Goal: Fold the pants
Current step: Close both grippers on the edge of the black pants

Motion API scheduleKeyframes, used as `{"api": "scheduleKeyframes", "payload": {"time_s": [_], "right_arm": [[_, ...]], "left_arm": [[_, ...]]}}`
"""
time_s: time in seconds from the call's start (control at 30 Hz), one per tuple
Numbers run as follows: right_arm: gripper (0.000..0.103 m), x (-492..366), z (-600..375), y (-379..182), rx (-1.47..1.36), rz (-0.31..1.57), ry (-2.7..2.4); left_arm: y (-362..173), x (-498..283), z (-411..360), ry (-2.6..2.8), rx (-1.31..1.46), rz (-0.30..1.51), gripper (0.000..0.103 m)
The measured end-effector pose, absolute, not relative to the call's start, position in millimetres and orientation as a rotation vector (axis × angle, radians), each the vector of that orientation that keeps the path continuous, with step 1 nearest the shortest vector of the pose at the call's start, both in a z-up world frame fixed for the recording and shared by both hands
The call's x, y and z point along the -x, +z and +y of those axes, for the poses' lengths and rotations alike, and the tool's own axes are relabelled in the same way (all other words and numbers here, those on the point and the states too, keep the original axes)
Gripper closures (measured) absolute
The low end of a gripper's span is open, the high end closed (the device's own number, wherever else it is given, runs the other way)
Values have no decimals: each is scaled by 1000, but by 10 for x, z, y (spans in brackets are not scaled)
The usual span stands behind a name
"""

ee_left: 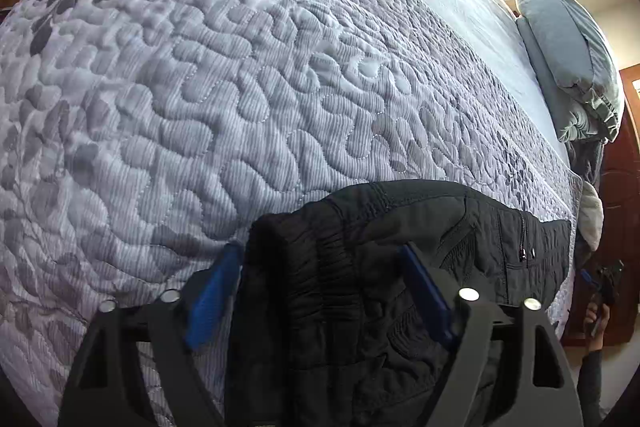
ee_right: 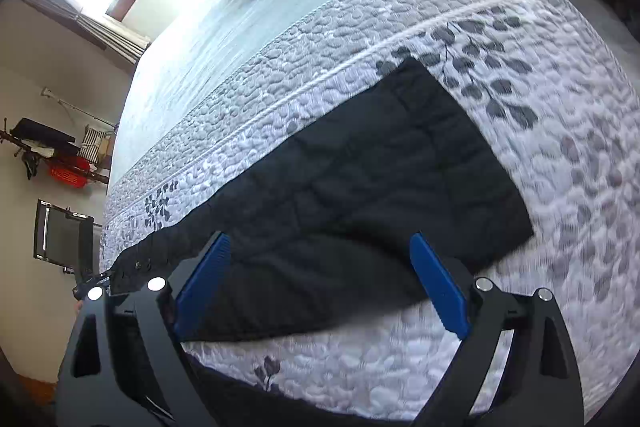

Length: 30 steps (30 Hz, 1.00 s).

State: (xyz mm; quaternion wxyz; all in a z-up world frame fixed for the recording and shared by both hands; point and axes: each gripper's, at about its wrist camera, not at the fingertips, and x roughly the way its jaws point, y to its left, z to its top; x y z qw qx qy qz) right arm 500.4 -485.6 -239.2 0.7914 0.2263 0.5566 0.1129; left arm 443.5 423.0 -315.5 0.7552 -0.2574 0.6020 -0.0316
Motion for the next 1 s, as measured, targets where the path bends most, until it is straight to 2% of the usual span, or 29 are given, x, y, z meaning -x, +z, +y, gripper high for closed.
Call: {"api": "scheduleKeyframes", "payload": {"time_s": [0.07,0.1,0.3,0.47,0.5,0.53,0.57,0.6,0.63,0.67,0.8,1.0], "right_arm": [[12,-5351,-4950,-2459,-456,1211,220],[12,-5515,-5003,-2520,-444,1219,209],[12,-6253,-5204,-2966,-386,1269,159],[12,-6494,-5141,-3302,-317,1342,190],[17,-6488,-5118,-3318,-283,1349,194],[37,-6469,-5108,-3311,-257,1349,196],[51,-6462,-5128,-3308,-259,1351,201],[77,-6439,-5184,-3292,-282,1351,200],[89,-6402,-5239,-3259,-304,1347,207],[92,-6354,-5262,-3199,-301,1335,212],[96,-6145,-5256,-2916,-253,1278,204],[97,-5776,-5266,-2325,-246,1167,194]], "left_arm": [[-3147,-4406,4261,-76,573,1304,54],[-3156,-4401,4250,-79,582,1303,59],[-3178,-4391,4220,-39,553,1288,63],[-3194,-4394,4186,-5,564,1281,63],[-3198,-4388,4180,4,566,1280,63],[-3192,-4390,4167,16,563,1280,63],[-3182,-4396,4153,26,554,1282,64],[-3167,-4402,4133,38,541,1281,65],[-3152,-4412,4101,52,529,1279,68],[-3134,-4412,4077,68,522,1275,70],[-2978,-4392,4029,131,490,1240,91],[-2566,-4275,4018,121,494,1171,92]]}}
